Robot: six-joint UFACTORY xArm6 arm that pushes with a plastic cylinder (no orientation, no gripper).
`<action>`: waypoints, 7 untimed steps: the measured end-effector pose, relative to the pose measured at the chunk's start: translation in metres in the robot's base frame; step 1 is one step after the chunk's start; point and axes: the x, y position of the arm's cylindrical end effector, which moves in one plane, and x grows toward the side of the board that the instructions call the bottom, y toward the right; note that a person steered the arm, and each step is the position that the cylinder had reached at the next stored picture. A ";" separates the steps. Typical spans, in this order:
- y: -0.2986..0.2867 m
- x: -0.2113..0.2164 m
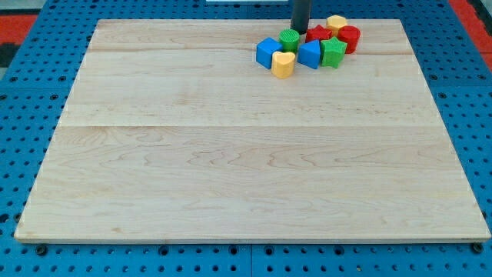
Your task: Push a group of blocks downwards
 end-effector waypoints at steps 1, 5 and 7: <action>-0.044 0.011; -0.113 0.035; -0.030 0.006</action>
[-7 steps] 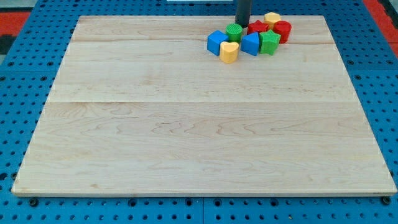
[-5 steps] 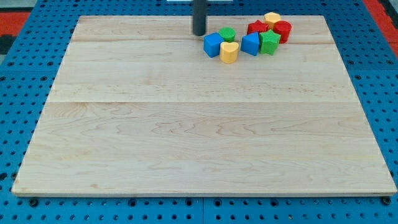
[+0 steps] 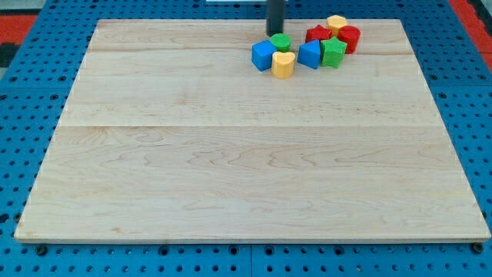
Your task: Push a group of blocks downwards
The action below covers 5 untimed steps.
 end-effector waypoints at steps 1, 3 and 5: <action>-0.004 0.009; -0.009 0.047; 0.018 0.051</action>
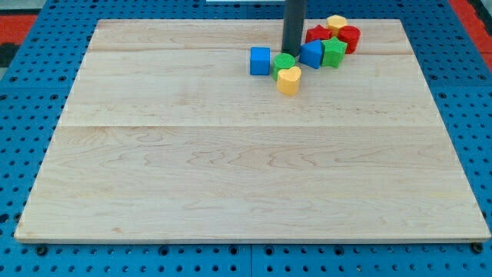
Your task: Push a group of blocks downwards
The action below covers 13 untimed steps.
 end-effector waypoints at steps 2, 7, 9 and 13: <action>-0.051 -0.010; -0.059 -0.012; -0.059 0.022; 0.082 -0.039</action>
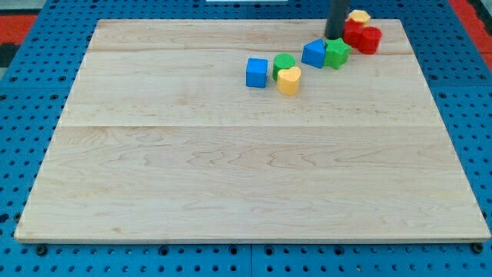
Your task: Push a group of blocks downwards
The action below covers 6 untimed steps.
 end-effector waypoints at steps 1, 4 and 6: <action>-0.002 0.004; -0.019 0.061; 0.005 0.079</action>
